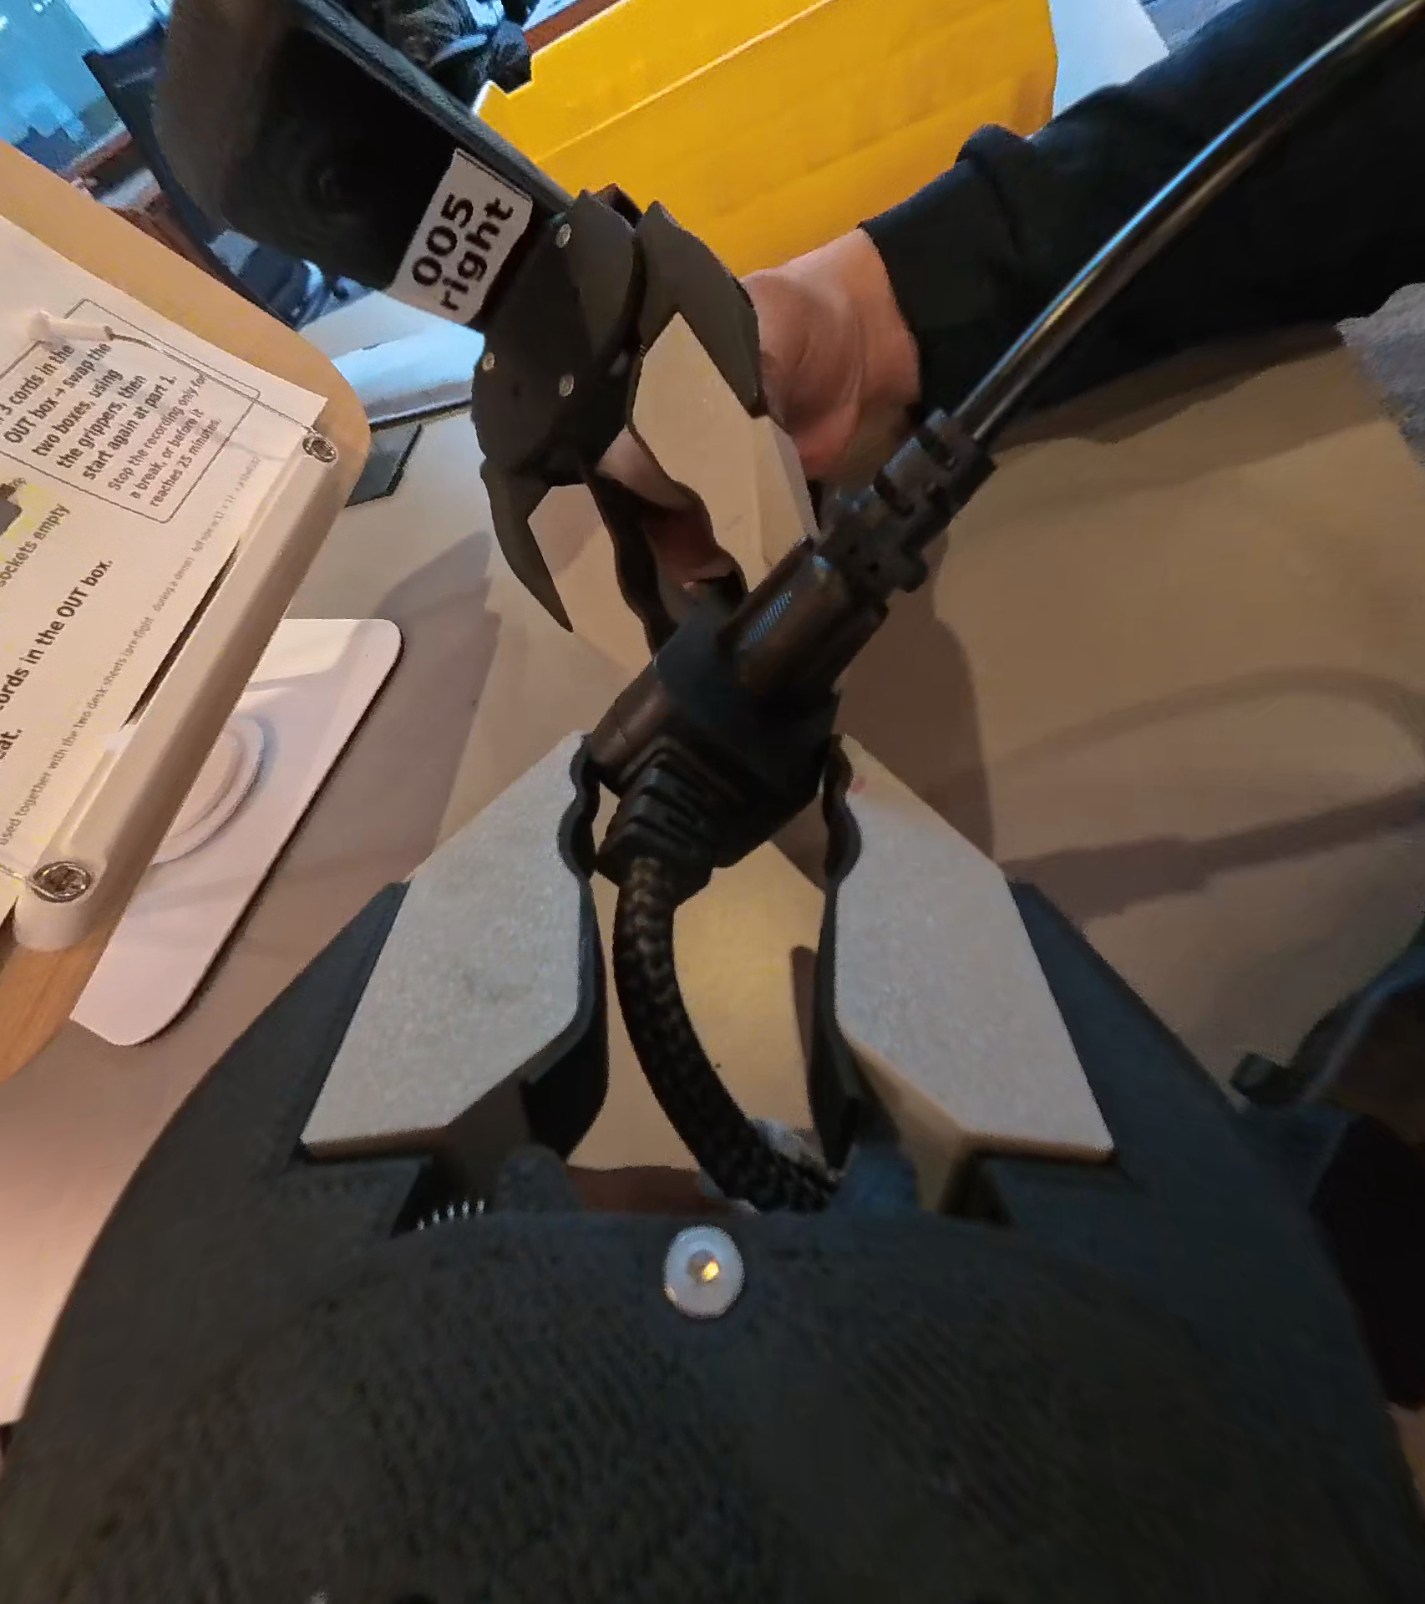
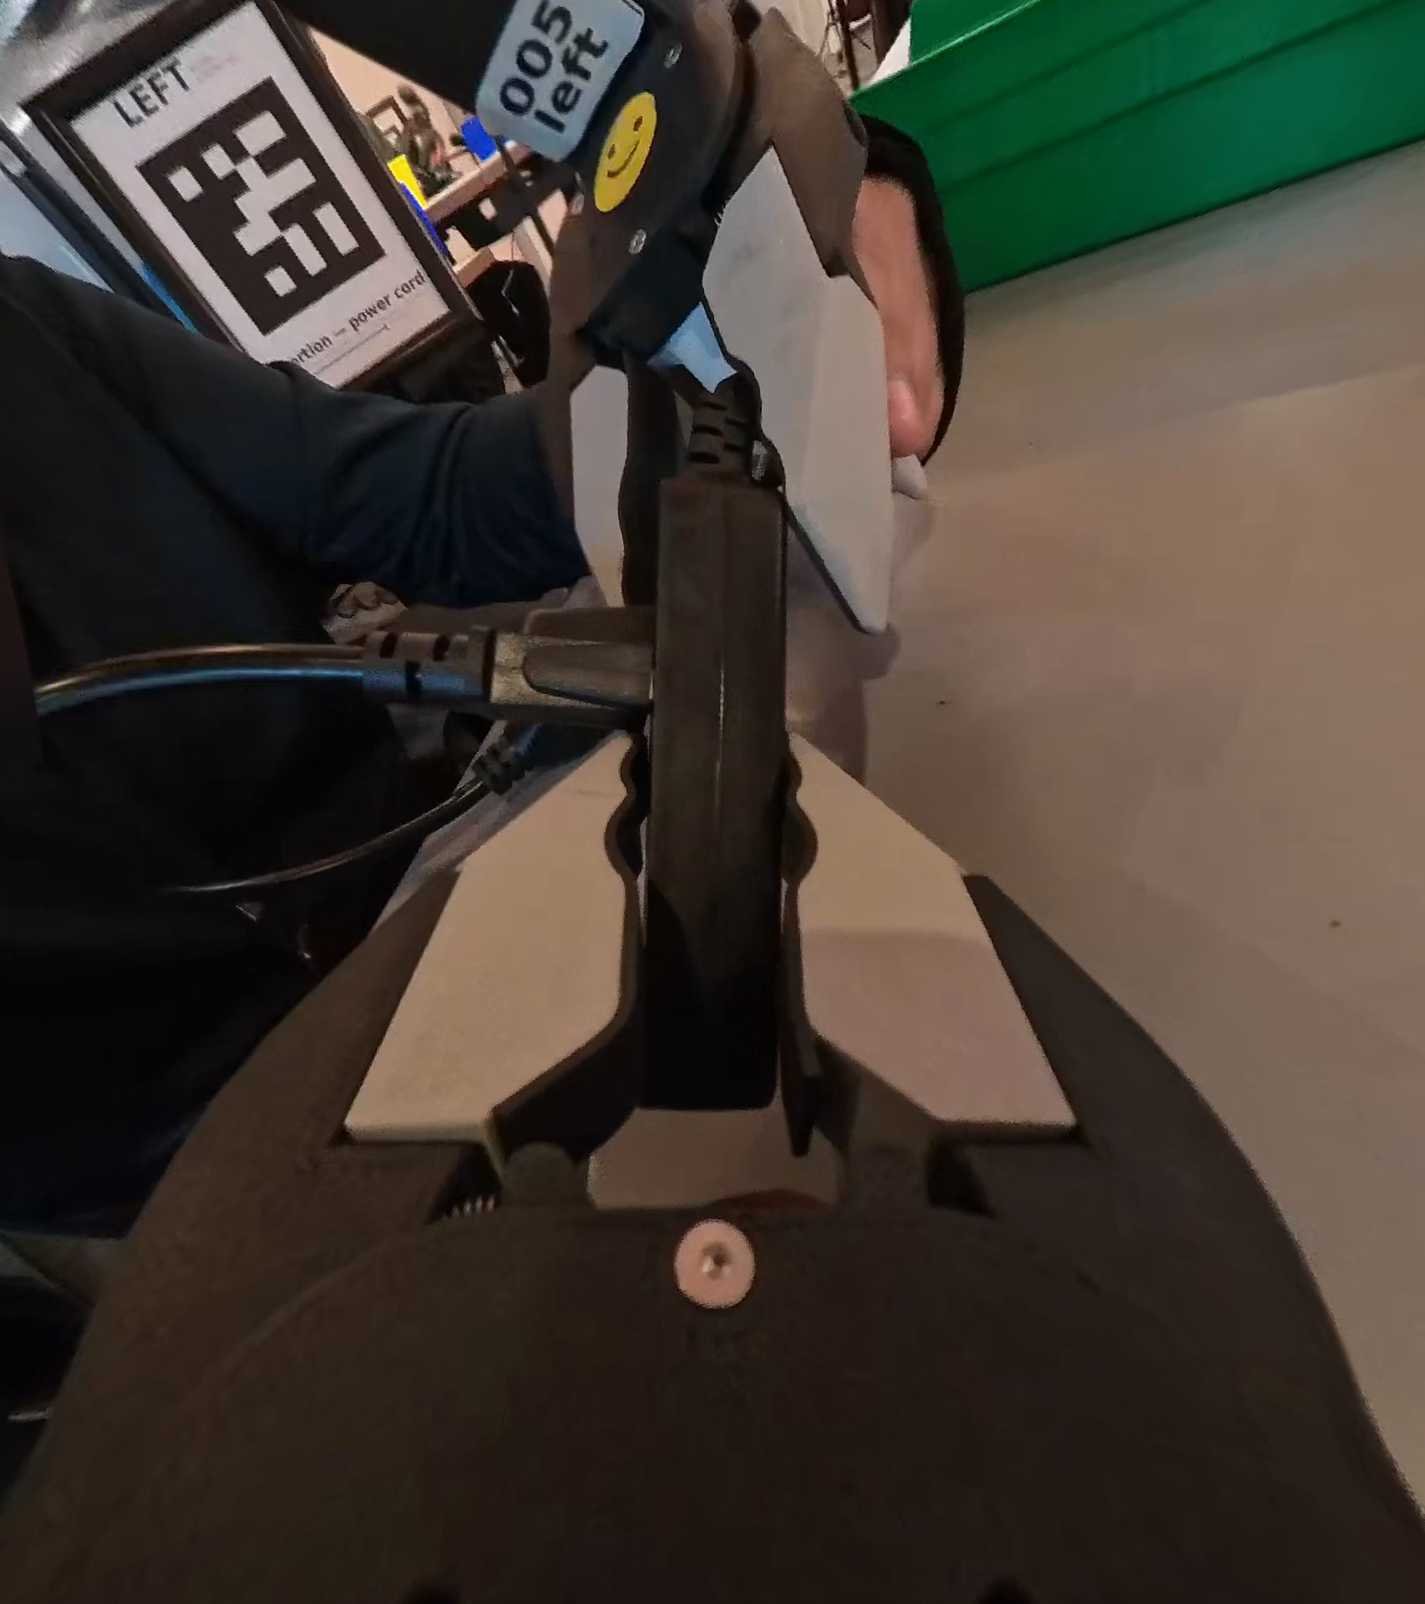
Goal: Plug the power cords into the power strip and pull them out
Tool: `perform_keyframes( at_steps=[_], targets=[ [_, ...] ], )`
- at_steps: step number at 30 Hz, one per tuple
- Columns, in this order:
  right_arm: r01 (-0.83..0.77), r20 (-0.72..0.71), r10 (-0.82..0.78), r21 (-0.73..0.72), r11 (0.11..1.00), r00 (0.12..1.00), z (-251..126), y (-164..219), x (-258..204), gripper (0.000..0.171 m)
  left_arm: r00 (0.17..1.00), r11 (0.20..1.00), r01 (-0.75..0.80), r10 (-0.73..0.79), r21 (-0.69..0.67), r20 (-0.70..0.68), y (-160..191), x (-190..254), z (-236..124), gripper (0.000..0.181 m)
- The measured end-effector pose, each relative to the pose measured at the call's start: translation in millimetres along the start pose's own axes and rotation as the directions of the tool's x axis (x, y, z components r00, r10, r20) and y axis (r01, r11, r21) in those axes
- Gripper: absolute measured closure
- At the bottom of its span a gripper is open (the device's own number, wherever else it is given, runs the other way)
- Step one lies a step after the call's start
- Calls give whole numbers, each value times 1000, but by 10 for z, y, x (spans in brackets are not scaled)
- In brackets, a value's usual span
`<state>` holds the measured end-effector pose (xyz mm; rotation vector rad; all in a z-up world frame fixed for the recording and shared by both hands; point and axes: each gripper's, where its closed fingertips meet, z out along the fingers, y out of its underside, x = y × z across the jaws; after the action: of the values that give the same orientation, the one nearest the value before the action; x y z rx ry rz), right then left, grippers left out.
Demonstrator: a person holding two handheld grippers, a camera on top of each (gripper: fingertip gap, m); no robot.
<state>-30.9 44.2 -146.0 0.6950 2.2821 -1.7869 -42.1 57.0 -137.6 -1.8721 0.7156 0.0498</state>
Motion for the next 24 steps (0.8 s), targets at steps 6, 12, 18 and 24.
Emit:
perform_keyframes(
  at_steps=[6, 12, 18, 24],
  targets=[
    [68, -211, -79, -60, 996, 974, -41, 12, 237, 134, 998, 997, 66, -65, -42, 20, 138, -103, 10, 133],
    [172, -453, -235, -175, 969, 860, -142, 31, 480, 112, 974, 970, 221, -213, -101, 84, 405, -298, 43, 133],
    [301, -489, -331, -142, 943, 807, -113, -160, 373, 115, 948, 948, 300, -283, -109, 148, 487, -432, 16, 133],
    [355, -558, -417, -222, 908, 717, -112, -150, 473, 136, 945, 946, 307, -290, -105, 152, 489, -439, 28, 133]
  ],
)
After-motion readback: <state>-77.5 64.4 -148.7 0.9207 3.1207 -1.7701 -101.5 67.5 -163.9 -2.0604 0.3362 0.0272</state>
